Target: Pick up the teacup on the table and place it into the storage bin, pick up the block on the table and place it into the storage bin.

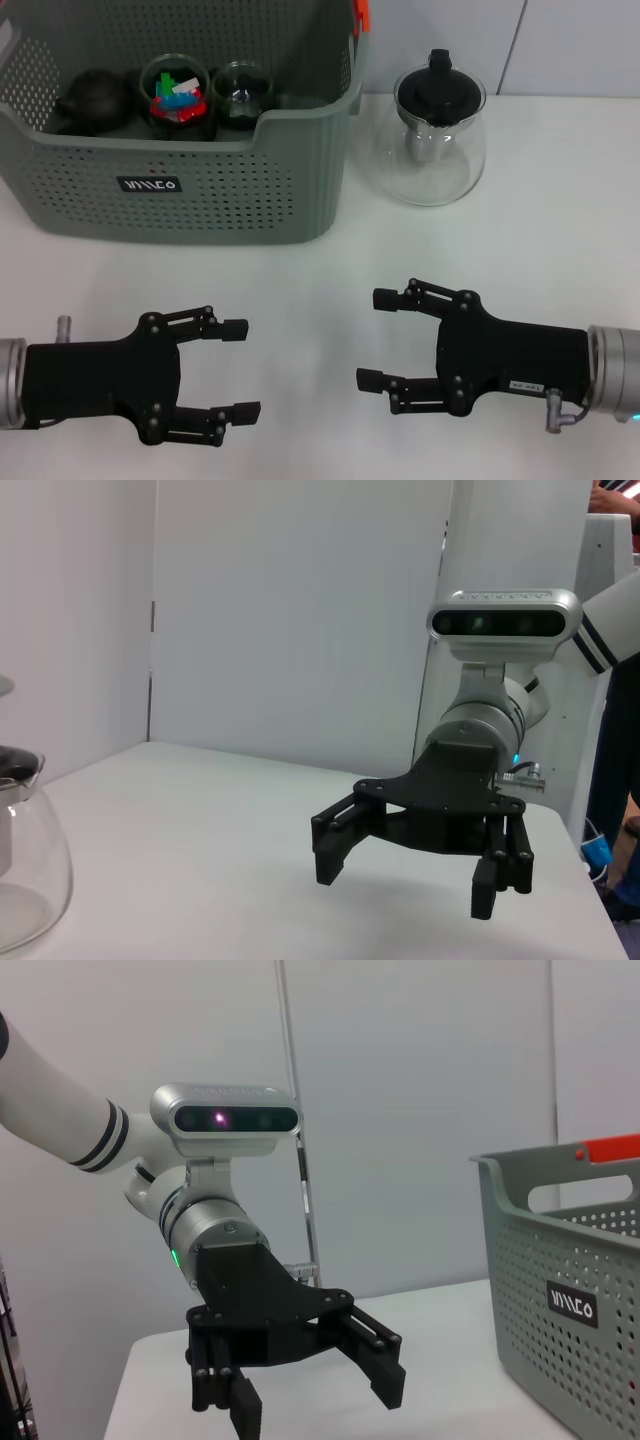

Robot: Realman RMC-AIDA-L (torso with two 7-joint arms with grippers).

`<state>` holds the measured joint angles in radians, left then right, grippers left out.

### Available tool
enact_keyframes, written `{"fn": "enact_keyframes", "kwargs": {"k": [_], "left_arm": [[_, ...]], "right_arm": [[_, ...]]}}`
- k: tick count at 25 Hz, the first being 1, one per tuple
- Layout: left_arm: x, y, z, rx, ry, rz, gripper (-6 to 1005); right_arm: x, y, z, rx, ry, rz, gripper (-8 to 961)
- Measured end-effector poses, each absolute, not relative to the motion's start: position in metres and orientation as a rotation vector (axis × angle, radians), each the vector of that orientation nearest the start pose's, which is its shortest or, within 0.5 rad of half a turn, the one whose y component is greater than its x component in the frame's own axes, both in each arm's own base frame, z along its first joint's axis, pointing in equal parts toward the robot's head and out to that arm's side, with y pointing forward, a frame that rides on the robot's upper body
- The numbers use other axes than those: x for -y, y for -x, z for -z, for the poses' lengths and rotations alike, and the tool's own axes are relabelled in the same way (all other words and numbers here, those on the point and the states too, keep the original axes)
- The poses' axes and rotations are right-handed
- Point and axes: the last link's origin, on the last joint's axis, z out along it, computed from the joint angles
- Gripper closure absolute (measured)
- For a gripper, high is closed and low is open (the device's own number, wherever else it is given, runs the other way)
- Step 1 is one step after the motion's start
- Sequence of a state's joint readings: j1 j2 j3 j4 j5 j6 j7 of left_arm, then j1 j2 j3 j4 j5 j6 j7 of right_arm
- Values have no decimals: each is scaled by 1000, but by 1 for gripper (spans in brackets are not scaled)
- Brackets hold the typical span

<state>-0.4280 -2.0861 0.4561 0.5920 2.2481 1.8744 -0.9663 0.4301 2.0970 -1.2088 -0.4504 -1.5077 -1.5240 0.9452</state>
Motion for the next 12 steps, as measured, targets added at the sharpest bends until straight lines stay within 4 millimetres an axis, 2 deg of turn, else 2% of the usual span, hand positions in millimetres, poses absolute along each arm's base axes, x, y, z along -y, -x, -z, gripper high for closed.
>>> {"fn": "enact_keyframes", "kwargs": {"k": [12], "left_arm": [[-251, 293, 1, 292, 2873, 819, 140]], "right_arm": [[-272, -248, 69, -283, 2825, -938, 29]]}}
